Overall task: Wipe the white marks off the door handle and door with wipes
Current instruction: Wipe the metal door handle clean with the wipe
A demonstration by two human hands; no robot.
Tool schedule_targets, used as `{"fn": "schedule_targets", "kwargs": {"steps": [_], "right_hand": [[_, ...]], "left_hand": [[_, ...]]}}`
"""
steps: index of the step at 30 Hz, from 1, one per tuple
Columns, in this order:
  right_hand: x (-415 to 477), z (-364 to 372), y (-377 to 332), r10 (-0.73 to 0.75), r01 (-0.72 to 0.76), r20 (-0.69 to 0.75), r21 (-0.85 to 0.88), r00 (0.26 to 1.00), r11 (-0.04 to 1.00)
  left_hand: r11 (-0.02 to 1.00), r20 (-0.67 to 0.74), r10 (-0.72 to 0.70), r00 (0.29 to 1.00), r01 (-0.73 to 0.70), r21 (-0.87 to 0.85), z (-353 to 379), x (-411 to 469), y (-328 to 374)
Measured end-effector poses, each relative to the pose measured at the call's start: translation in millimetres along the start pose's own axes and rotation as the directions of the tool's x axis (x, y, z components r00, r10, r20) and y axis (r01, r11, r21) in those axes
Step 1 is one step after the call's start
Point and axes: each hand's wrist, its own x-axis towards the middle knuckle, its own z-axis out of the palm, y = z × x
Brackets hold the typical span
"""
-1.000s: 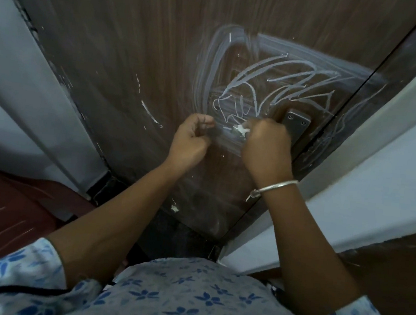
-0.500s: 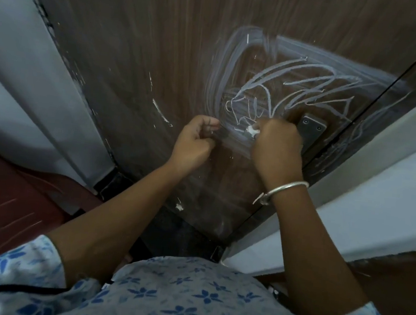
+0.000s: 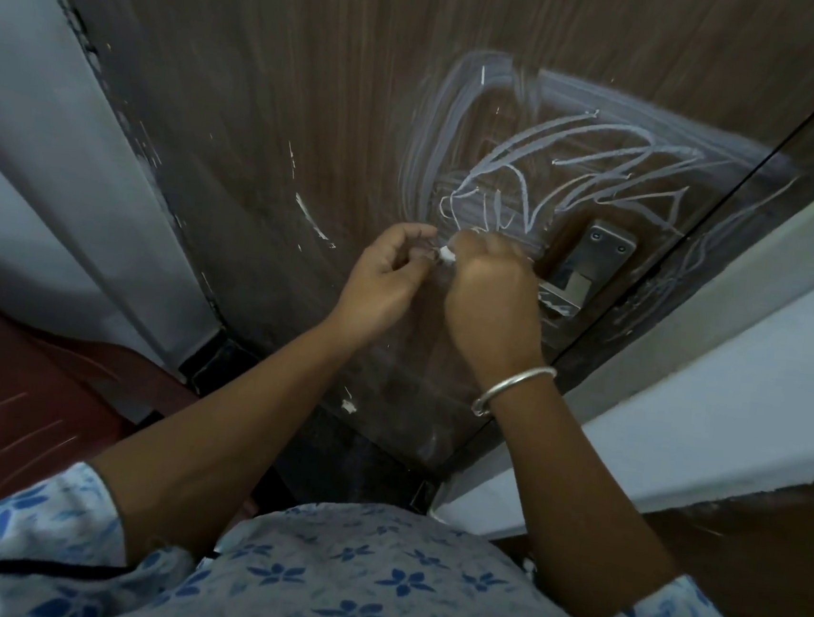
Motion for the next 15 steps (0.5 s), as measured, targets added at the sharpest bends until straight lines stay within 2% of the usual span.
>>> {"fn": "schedule_targets", "kwargs": {"steps": [5, 9, 11, 15], "right_hand": [[-13.7, 10.6, -7.5, 0.072, -0.040, -0.086, 0.328, 0.994, 0.944], [-24.7, 15.1, -6.9, 0.102, -0.051, -0.111, 0.389, 0.989, 0.920], [-31.6, 17.5, -6.2, 0.167, -0.120, -0.077, 0.419, 0.983, 0.900], [-44.5, 26.2, -1.5, 0.161, -0.154, 0.015, 0.392, 0.987, 0.907]], "left_hand": [[0.998, 0.051, -0.023, 0.998, 0.026, -0.057, 4.5, -4.2, 6.4], [0.999, -0.008, -0.035, 0.999, 0.034, -0.033, 4.1, 2.5, 11.9], [1.000, -0.063, -0.007, 0.998, 0.009, 0.019, 5.4, 9.5, 13.9], [0.981, -0.072, 0.071, 0.995, -0.057, 0.184, 8.2, 23.7, 14.5]]}}
